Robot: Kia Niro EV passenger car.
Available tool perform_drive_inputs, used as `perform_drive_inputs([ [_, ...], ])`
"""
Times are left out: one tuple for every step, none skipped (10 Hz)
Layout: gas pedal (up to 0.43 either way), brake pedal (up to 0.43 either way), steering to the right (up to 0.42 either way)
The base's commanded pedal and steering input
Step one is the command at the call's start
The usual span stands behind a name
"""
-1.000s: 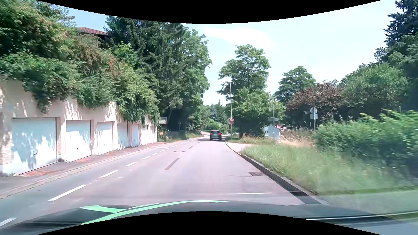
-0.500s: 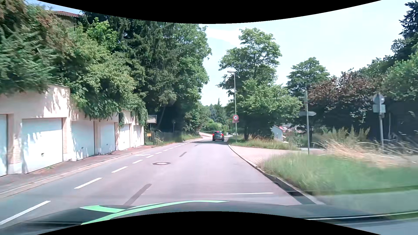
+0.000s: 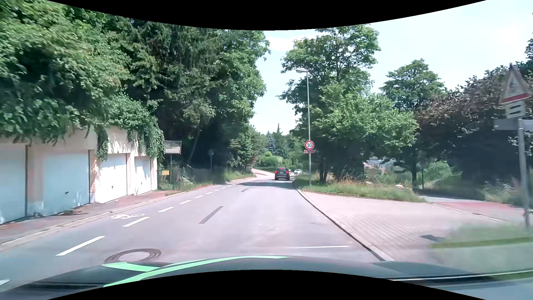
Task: Follow the waypoints while adhering to traffic rules and regulations
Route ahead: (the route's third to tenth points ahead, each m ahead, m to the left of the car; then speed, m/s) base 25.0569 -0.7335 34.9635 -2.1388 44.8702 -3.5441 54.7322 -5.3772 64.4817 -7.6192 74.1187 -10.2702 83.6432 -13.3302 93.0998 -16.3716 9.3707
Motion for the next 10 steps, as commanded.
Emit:
perform_drive_inputs([
  [0.000, 0.220, 0.006],
  [0.000, 0.226, 0.005],
  [0.000, 0.226, 0.005],
  [0.000, 0.226, 0.005],
  [0.000, 0.226, 0.006],
  [0.000, 0.226, 0.006],
  [0.000, 0.226, 0.007],
  [0.000, 0.220, 0.009],
  [0.000, 0.220, 0.013],
  [0.000, 0.213, 0.017],
])
